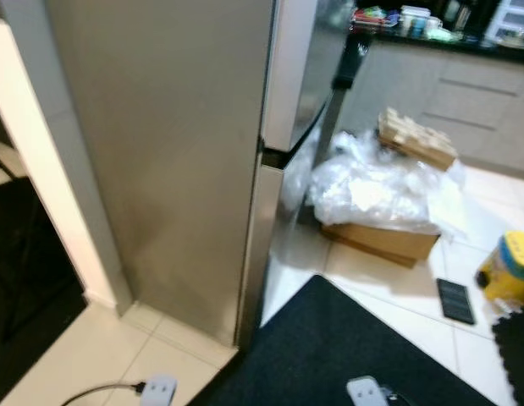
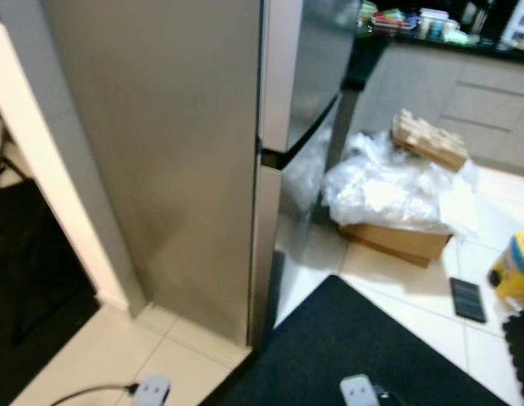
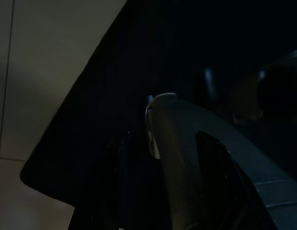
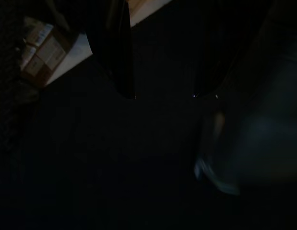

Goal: Restocking fridge

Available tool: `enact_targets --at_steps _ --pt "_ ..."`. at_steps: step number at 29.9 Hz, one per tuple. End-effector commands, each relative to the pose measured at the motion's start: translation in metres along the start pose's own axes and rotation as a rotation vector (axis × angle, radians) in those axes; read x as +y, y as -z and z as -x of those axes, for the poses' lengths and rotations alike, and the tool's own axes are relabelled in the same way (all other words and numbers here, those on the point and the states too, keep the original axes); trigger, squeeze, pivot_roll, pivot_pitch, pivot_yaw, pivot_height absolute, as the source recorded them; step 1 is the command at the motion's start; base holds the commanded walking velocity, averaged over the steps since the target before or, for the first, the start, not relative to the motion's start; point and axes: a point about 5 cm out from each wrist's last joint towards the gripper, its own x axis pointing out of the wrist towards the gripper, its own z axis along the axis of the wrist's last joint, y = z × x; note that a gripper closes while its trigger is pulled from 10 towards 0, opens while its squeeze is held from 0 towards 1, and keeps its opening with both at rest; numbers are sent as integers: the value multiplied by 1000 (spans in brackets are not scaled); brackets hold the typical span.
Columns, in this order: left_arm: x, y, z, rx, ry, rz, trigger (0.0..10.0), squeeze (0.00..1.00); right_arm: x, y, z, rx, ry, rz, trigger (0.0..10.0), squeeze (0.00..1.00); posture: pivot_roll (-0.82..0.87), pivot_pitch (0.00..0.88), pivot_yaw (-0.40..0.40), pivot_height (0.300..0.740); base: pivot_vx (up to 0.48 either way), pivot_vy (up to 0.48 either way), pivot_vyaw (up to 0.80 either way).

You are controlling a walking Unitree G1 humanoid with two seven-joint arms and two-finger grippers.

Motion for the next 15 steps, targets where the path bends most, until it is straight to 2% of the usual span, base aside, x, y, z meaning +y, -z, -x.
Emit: enact_targets --at_steps 1,5,15 --pt "-3 5 0 22 12 -1 10000 0 -5 -2 0 -5 14 3 10000 0 91 0 -32 740 289 0 0" --pt "-3 5 0 23 10 -3 10000 0 -5 -2 1 -5 14 3 10000 0 90 0 -32 740 267 0 0" --pt "-4 4 -1 9 -2 29 10000 0 -6 -2 1 -3 14 5 10000 0 89 0 -34 740 0 0 0"
